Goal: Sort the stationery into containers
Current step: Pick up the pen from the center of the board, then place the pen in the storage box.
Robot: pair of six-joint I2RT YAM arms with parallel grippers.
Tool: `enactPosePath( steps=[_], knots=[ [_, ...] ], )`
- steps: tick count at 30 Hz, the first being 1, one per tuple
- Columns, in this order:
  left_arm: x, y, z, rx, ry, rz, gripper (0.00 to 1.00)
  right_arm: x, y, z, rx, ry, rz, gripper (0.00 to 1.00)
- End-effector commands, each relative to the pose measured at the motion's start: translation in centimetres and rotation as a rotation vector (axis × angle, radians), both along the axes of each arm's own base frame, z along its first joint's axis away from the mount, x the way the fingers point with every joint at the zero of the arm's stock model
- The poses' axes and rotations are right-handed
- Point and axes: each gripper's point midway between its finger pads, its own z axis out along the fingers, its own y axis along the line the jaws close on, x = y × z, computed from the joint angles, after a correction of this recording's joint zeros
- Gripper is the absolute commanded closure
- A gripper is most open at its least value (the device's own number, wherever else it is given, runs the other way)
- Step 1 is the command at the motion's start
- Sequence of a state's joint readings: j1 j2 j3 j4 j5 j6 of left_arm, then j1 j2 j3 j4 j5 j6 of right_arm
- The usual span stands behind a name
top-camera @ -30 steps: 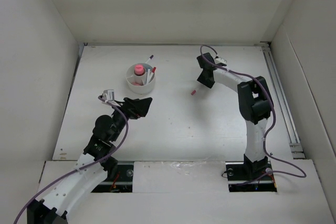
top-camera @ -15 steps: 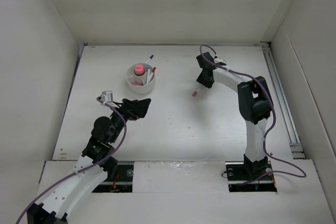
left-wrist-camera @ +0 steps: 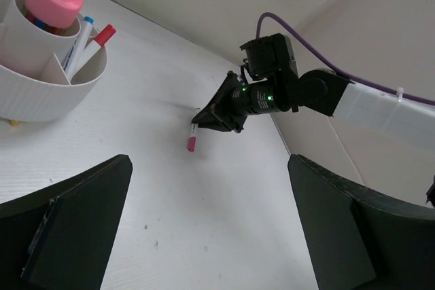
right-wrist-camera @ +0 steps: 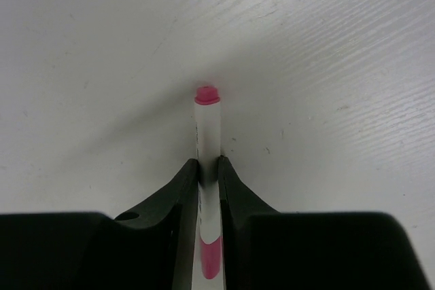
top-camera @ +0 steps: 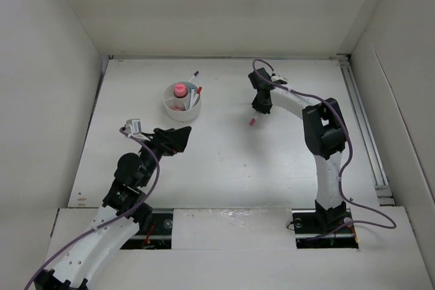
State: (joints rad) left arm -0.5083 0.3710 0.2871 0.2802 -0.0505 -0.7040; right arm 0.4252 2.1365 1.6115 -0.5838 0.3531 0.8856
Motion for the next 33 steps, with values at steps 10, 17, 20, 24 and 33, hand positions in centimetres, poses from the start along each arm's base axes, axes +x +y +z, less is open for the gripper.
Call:
enactPosePath(
  steps=[10,17,20,24,33],
  knots=[
    [-0.2,1.1,3.3,-0.024,-0.082,0.046,0.00,-0.4,2.8,2.6,0.070,-0.078,0.053,1.00],
    [-0.1,0.8,2.8,-0.019,-0.075,0.035,0.00,-0.1,10.2,15.0,0.177,-0.456,0.131,1.00],
    [0.0,0.7,2.6,-0.023,-0.063,0.034,0.00,-0.2,14.2,19.1,0.169,-0.613,0.132,1.00],
    [0.3,2.1,2.3,-0.029,-0.035,0.108,0.00,0.4,18.2,22.1,0.091,-0.755,0.125,1.00],
    [0.8,5.2,1.4,-0.083,0.045,0.287,0.00,3.6,23.1,23.1,0.002,-0.860,0.121,1.00]
  ],
)
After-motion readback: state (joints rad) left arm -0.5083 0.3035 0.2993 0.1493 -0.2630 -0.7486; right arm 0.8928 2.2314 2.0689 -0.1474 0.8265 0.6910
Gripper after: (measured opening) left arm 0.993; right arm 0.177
